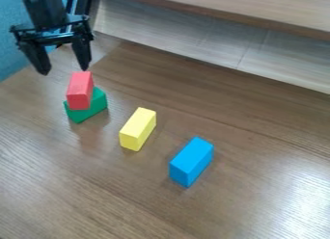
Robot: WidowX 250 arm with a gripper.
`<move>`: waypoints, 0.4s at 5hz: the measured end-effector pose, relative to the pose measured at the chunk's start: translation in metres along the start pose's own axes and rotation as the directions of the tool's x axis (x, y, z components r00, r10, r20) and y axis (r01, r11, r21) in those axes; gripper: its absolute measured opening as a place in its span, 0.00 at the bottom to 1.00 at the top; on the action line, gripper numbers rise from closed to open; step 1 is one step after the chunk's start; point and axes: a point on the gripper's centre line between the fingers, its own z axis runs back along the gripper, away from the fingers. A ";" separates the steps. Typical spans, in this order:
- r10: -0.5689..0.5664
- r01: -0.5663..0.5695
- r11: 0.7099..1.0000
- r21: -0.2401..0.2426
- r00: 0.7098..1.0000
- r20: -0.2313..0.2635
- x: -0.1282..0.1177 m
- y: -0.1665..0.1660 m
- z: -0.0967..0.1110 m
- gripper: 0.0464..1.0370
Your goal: Move the red block from the green block
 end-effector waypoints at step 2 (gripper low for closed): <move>0.204 -0.204 0.979 -0.002 0.977 0.059 0.008 0.009 -0.012 0.96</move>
